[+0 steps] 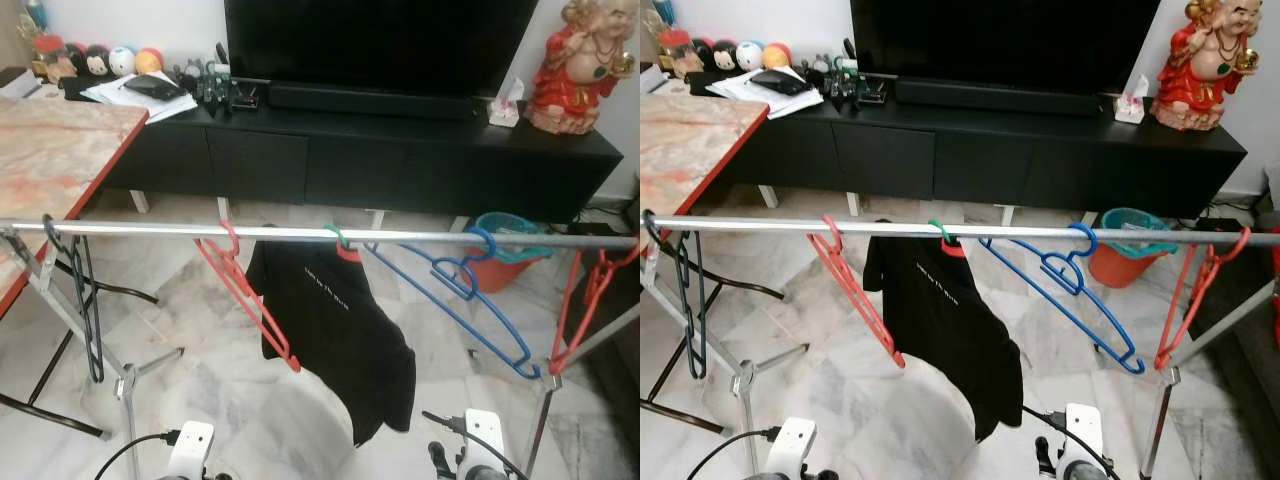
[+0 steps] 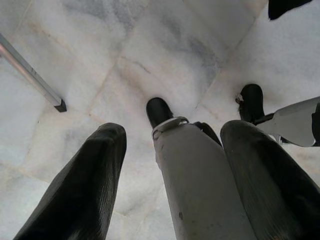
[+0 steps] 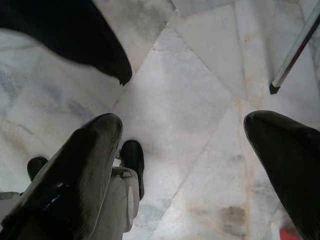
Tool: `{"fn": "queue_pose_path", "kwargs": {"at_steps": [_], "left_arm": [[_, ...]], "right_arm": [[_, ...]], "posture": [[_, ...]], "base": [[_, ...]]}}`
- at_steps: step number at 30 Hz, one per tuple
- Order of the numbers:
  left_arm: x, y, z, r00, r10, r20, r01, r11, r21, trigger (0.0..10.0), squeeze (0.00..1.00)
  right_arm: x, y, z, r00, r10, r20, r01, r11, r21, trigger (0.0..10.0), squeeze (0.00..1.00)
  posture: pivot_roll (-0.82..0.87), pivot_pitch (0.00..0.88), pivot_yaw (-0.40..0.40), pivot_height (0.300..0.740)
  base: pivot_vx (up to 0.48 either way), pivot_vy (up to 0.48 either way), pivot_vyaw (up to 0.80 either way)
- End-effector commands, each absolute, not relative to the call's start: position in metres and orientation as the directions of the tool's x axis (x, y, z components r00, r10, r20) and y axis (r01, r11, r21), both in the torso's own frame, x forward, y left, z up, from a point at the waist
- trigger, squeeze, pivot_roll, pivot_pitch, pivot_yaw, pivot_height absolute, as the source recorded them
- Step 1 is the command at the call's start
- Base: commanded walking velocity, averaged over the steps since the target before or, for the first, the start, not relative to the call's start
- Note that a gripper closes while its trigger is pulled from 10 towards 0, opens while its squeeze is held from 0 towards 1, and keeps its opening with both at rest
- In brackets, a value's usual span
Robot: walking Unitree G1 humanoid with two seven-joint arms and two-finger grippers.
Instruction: Hang hanger
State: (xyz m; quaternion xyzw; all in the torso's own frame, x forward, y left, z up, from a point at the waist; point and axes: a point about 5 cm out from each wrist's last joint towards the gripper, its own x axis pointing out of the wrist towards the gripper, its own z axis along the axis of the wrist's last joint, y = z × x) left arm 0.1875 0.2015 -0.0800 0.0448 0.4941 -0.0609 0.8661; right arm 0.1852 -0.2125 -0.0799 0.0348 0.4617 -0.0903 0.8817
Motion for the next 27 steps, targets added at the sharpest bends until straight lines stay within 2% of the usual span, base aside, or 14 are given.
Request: {"fn": "queue_pose_path", "kwargs": {"at_steps": [1,19,27], "left_arm": [[0.1825,0.2007,-0.0827,0.486,-0.064,-0.872,0.153,0.988,0.013,10.0,0.00],[0.1830,0.2010,-0.0824,0.487,-0.063,-0.871,0.153,0.988,0.014,10.0,0.00],[0.1837,0.2015,-0.0821,0.487,-0.054,-0.872,0.152,0.988,0.023,10.0,0.00]], "right_arm": [[0.1819,-0.2152,-0.0810,0.546,-0.136,-0.826,0.206,0.978,-0.025,10.0,0.00],[0.1815,-0.2149,-0.0813,0.545,-0.135,-0.828,0.206,0.978,-0.024,10.0,0.00],[0.1823,-0.2150,-0.0809,0.546,-0.139,-0.826,0.212,0.977,-0.024,10.0,0.00]], "posture": [[-0.07,0.000,-0.072,0.740],[-0.07,0.000,-0.073,0.740],[-0.07,0.000,-0.073,0.740]], "base": [[-0.266,0.000,0.00],[-0.273,0.000,0.00],[0.000,0.000,0.00]]}}
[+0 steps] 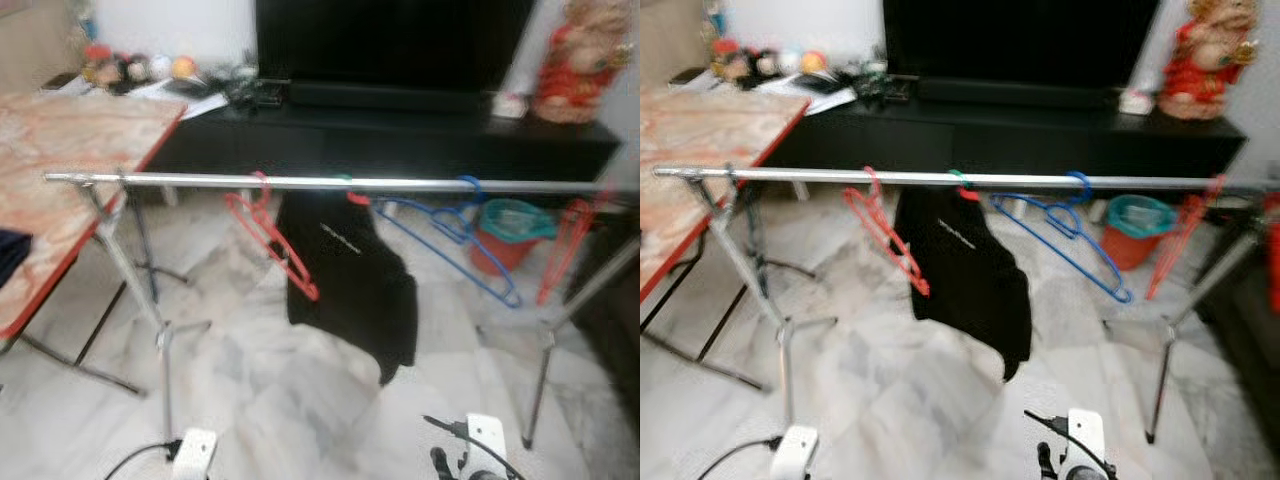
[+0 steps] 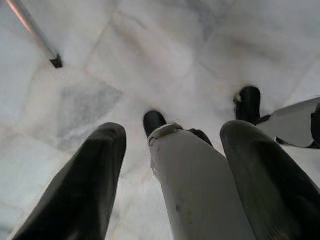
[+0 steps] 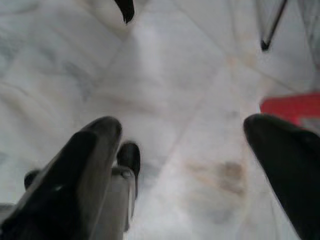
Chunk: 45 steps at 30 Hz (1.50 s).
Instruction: Hang hanger
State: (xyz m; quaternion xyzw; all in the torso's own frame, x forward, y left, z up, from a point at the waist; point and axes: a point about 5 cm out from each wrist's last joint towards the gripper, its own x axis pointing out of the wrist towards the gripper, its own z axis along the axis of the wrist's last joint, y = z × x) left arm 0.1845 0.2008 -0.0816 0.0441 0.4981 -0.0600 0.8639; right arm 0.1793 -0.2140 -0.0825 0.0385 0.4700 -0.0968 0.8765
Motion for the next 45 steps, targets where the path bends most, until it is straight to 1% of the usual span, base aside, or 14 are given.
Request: {"fn": "queue_pose_path", "kwargs": {"at_steps": [1,21,45], "left_arm": [[0.1837,0.2016,-0.0821,0.486,-0.054,-0.872,0.153,0.988,0.024,10.0,0.00],[0.1849,0.2009,-0.0816,0.488,-0.054,-0.871,0.155,0.988,0.026,10.0,0.00],[0.1829,0.2035,-0.0821,0.485,-0.054,-0.873,0.160,0.987,0.028,10.0,0.00]], "right_arm": [[0.1824,-0.2150,-0.0809,0.546,-0.139,-0.826,0.211,0.977,-0.024,10.0,0.00],[0.1824,-0.2163,-0.0808,0.535,-0.148,-0.832,0.214,0.976,-0.037,10.0,0.00],[0.1803,-0.2139,-0.0824,0.525,-0.151,-0.838,0.213,0.976,-0.042,10.0,0.00]], "posture": [[-0.07,0.000,-0.074,0.740],[-0.07,0.000,-0.076,0.740],[-0.08,0.000,-0.060,0.740]], "base": [[0.000,0.000,0.00],[0.000,0.000,0.00],[0.000,0.000,-0.77]]}}
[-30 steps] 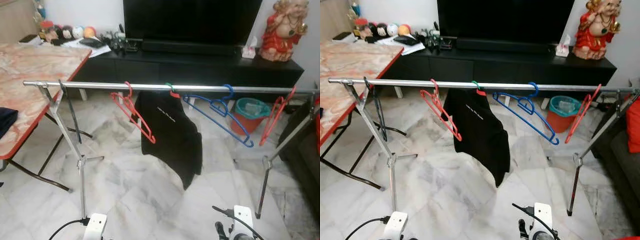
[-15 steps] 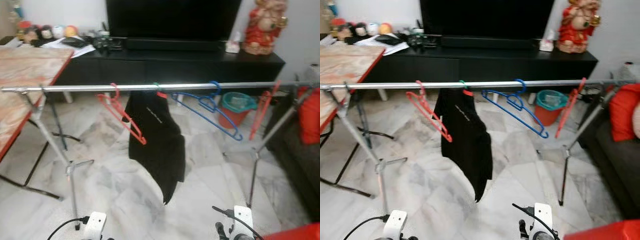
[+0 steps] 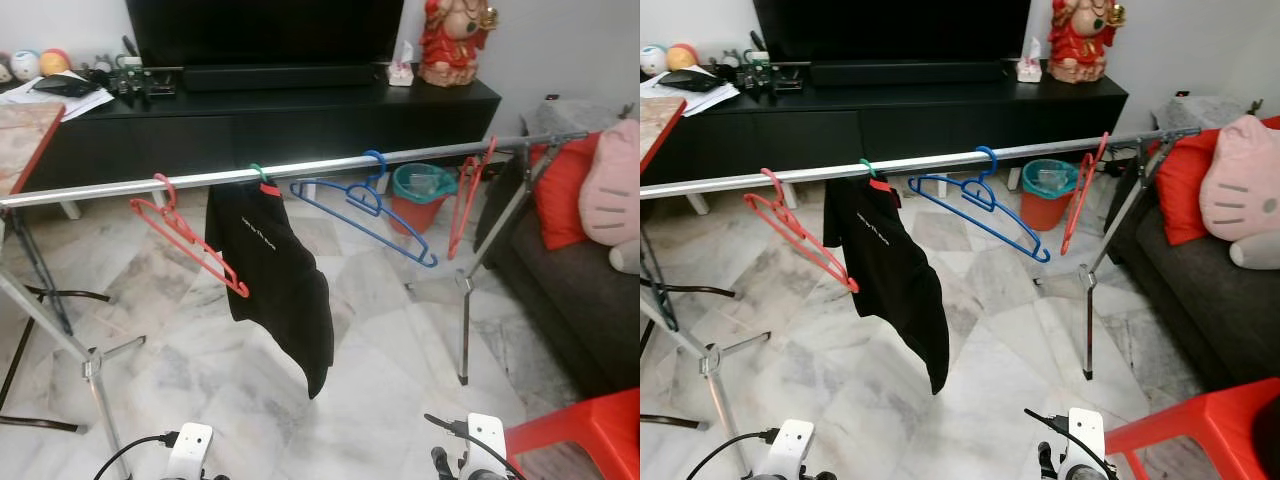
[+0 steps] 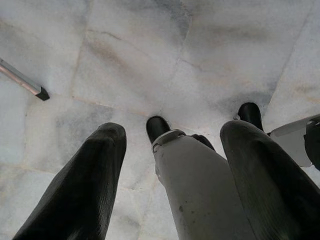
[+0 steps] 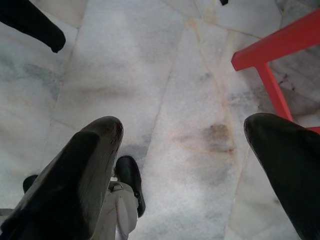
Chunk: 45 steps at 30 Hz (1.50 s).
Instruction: Hang hanger
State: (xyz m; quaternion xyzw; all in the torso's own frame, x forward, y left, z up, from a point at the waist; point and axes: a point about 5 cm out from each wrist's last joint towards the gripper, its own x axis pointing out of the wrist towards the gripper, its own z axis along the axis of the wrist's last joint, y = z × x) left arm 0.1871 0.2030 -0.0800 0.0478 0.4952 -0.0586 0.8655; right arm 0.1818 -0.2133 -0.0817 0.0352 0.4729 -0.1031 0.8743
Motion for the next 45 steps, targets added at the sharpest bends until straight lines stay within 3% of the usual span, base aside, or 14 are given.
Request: {"fn": "queue_pose_path", "kwargs": {"at_steps": [1,45], "left_arm": [[0.1830,0.2034,-0.0820,0.485,-0.055,-0.873,0.162,0.986,0.028,10.0,0.00],[0.1853,0.2031,-0.0810,0.485,-0.057,-0.873,0.197,0.979,0.046,10.0,0.00]], "right_arm": [[0.1803,-0.2139,-0.0824,0.525,-0.151,-0.838,0.212,0.976,-0.043,10.0,0.00],[0.1818,-0.2145,-0.0816,0.527,-0.148,-0.837,0.204,0.978,-0.044,10.0,0.00]], "posture": [[-0.08,0.000,-0.060,0.740],[-0.08,0.000,-0.064,0.740]], "base": [[0.000,0.000,-0.77],[0.000,-0.066,-0.77]]}}
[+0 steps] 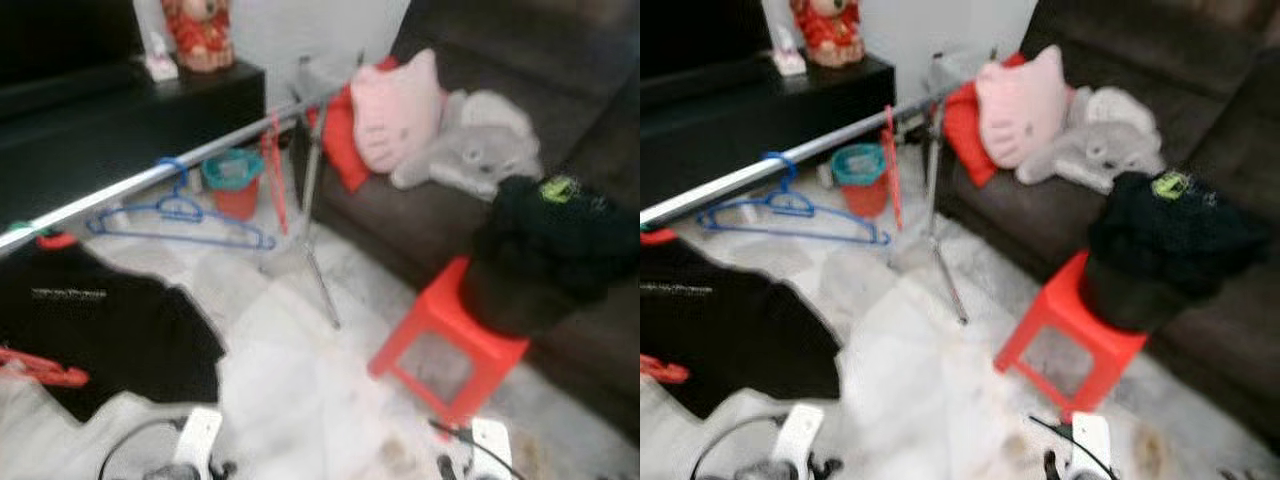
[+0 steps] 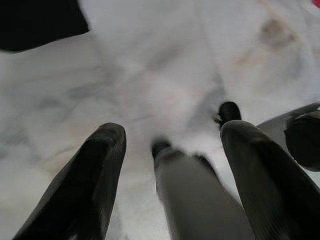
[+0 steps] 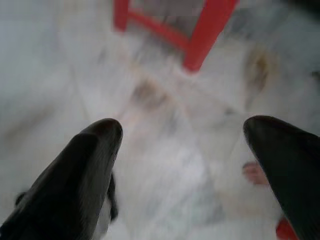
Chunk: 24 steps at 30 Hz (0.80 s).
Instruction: Hang hanger
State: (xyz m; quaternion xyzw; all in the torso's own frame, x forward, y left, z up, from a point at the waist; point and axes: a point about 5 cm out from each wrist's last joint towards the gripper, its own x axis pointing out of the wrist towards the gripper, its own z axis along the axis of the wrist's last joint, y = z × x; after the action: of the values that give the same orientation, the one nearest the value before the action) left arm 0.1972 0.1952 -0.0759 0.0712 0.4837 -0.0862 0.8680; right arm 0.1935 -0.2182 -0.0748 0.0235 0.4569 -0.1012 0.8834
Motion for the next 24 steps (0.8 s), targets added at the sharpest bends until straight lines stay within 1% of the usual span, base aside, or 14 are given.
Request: {"fn": "queue_pose_path", "kwargs": {"at_steps": [1,24], "left_arm": [[0.1853,0.2031,-0.0809,0.485,-0.058,-0.873,0.200,0.979,0.046,10.0,0.00],[0.1855,0.2035,-0.0808,0.483,-0.054,-0.874,0.196,0.979,0.048,10.0,0.00]], "right_arm": [[0.1818,-0.2145,-0.0816,0.527,-0.147,-0.837,0.203,0.978,-0.044,10.0,0.00],[0.1823,-0.2141,-0.0815,0.528,-0.145,-0.837,0.202,0.978,-0.042,10.0,0.00]], "posture": [[-0.08,0.000,-0.064,0.740],[-0.08,0.000,-0.064,0.740]], "base": [[0.000,0.000,-0.77],[0.000,0.000,-0.77]]}}
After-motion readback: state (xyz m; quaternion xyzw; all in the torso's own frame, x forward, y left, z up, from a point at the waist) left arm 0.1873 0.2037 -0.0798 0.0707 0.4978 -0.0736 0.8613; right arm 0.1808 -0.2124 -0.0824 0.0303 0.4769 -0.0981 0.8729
